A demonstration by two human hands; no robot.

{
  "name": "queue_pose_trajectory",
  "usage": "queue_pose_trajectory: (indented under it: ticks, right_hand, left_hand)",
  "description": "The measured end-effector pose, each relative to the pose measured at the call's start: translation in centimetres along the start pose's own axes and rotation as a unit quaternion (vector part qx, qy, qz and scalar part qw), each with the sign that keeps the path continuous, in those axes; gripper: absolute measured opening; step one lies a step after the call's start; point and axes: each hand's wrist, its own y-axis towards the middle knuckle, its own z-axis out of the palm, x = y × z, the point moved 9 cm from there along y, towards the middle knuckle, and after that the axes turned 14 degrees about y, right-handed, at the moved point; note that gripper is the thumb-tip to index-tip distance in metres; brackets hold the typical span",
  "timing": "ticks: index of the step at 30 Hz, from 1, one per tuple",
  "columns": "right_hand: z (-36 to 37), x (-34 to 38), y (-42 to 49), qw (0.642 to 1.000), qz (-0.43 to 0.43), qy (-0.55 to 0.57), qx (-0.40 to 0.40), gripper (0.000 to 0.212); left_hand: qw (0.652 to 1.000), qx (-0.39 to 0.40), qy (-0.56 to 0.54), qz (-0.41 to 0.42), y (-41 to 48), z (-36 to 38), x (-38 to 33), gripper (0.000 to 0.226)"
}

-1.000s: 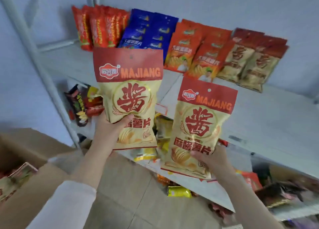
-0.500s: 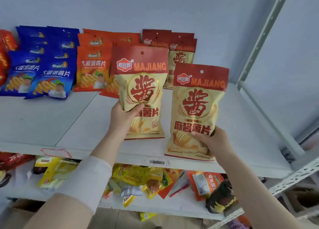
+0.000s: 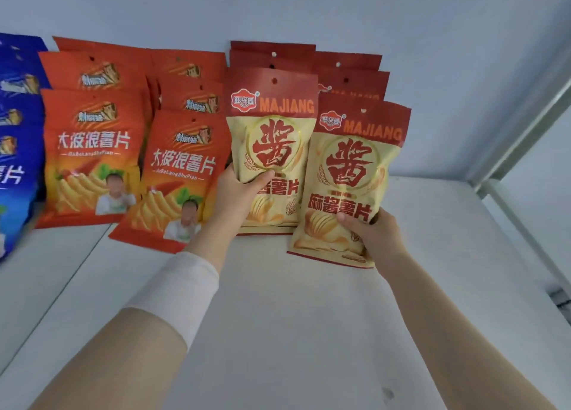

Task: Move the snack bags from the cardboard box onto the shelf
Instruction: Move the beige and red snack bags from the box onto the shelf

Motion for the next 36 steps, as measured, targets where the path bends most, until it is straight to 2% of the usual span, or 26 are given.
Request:
queue_pose_trajectory:
  ticks: [4,8,12,14,20,24,28,30,32,34,36]
  right_hand:
    - [0.6,-0.8,2.9,1.0,0.005,-0.006,-0.005,0.024]
    - [0.8,-0.7,4.1,0.999,0.01,-0.045,-0.011,0.029]
    - [0.2,0.5,4.3,0.987,-0.023,-0.133,-0.085,0.067]
    - [0.1,0.8,3.9,0.984,-0.048,-0.13,-0.115,0.08]
    - [0.5,1.5,2.8,0.97,-0.09,-0.191,-0.125,0.084]
    - [0.8,2.0,2.1,0.949,-0.095,-0.274,-0.121,0.095]
    - [1.2,2.6,1.5,0.931,-0.077,-0.343,-0.093,0.1]
    - [1.1,3.4,0.3,0.92,-0.08,-0.373,-0.094,0.099]
    - [1.0,4.6,-1.9,0.907,-0.108,-0.395,-0.095,0.094]
    - [1.7,5.7,-4.8,0.888,-0.156,-0.426,-0.073,0.083]
    - [3.3,6.1,-8.2,0.856,-0.201,-0.475,-0.025,0.073]
  left_hand:
    - [1.0,0.004,0.011,-0.007,2.7,1.6,1.2,0.034]
    - [0.998,-0.007,0.069,-0.006,3.8,1.8,1.3,0.056]
    - [0.986,-0.082,0.144,0.025,3.7,1.2,-0.1,0.073]
    - [0.977,-0.114,0.173,0.047,3.1,1.1,-0.9,0.08]
    - [0.95,-0.158,0.262,0.068,1.5,1.3,-2.5,0.098]
    - [0.93,-0.132,0.337,0.056,0.7,2.2,-3.4,0.091]
    - [0.884,-0.077,0.457,0.065,-0.2,3.1,-4.7,0.084]
    - [0.871,-0.045,0.481,0.086,-1.3,3.2,-5.9,0.069]
    - [0.86,-0.042,0.492,0.129,-3.1,2.4,-7.9,0.045]
    - [0.823,-0.044,0.534,0.188,-5.9,1.1,-10.0,0.032]
    - [0.757,-0.033,0.609,0.236,-8.9,-0.4,-10.8,0.029]
